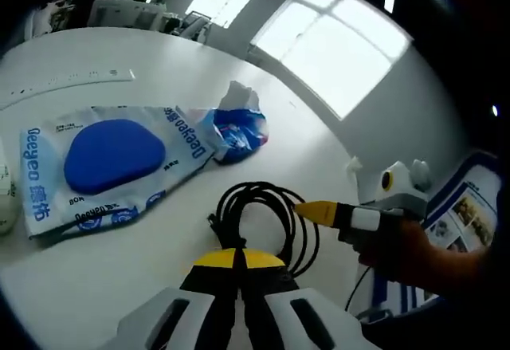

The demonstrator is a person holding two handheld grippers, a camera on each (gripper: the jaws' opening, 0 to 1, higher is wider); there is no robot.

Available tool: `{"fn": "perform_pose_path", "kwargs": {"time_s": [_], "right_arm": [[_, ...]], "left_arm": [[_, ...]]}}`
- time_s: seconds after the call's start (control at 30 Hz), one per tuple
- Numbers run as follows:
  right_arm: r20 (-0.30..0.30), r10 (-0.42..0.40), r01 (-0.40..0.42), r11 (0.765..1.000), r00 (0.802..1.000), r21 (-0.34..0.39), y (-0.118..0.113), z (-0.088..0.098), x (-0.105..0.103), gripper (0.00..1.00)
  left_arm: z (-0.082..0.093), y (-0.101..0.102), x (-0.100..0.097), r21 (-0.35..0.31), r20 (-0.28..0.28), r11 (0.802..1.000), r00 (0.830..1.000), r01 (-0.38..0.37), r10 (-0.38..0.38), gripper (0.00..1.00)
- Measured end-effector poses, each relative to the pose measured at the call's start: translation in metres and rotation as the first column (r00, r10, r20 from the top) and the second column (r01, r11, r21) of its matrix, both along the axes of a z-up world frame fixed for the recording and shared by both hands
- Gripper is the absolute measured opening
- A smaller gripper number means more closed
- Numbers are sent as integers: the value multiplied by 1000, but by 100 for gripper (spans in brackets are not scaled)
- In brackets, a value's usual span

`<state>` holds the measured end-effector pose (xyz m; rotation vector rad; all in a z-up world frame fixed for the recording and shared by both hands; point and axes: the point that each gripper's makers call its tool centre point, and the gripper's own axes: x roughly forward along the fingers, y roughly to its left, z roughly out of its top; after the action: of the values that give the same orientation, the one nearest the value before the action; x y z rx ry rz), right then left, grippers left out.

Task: Arrange the tabletop items into an orderly group along one side of the table until the central work area is clear of visible clutter.

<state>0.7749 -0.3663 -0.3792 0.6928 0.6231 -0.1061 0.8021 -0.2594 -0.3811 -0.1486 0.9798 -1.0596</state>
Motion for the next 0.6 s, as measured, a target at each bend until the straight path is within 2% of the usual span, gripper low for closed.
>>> {"fn": "perform_pose_path", "kwargs": {"time_s": [0.2, 0.3, 0.47, 0.6], "right_arm": [[28, -10, 10, 1000, 1000, -9, -6, 13, 5, 0], [31, -9, 10, 1000, 999, -14, -11, 13, 10, 0], [30, -1, 1, 1000, 1000, -29, -14, 11, 18, 0], [21, 8, -8, 999, 1000, -31, -18, 3, 24, 0]], "left_arm": [[12, -7, 4, -31, 19, 999, 1000, -11, 12, 0], [15, -12, 8, -38, 33, 999, 999, -11, 12, 0], [13, -16, 16, -27, 44, 1000, 999, -12, 14, 0], [6, -17, 20, -7, 35, 1000, 999, -18, 18, 0]]}}
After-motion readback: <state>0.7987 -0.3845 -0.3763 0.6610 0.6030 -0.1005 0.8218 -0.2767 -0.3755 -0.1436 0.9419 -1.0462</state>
